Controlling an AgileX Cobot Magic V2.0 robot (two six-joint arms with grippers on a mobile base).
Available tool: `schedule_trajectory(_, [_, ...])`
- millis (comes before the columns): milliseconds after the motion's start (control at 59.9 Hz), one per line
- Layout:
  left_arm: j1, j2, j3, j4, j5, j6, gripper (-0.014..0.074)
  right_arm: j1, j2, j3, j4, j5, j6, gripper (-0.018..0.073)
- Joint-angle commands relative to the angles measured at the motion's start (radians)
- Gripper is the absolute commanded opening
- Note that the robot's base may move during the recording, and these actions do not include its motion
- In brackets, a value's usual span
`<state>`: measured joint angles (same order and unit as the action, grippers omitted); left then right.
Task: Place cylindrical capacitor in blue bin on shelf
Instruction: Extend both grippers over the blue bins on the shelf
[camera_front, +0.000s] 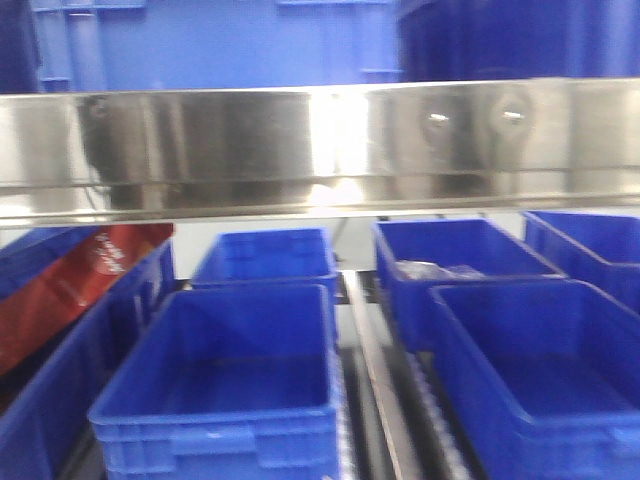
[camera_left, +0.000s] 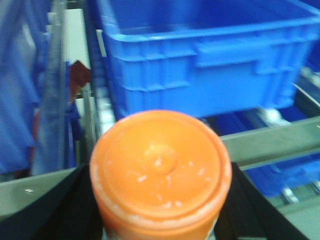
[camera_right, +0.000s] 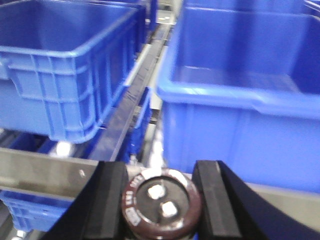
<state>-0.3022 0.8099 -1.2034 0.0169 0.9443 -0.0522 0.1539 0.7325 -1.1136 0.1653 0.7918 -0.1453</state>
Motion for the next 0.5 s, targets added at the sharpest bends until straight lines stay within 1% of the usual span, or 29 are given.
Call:
schedule_trajectory(0, [-0.006,-0.005,-0.006,-0.003,-0.02,0.004,-0.0111,0.0,-0.006,0.001,-0.005,-0.022,-0.002,-0.013])
schedule_trajectory(484, [-0.006,-0.005,-0.006,-0.003,-0.02,0.004,-0.0111,0.0,-0.006,0.001,-0.005,-0.022,-0.002,-0.013])
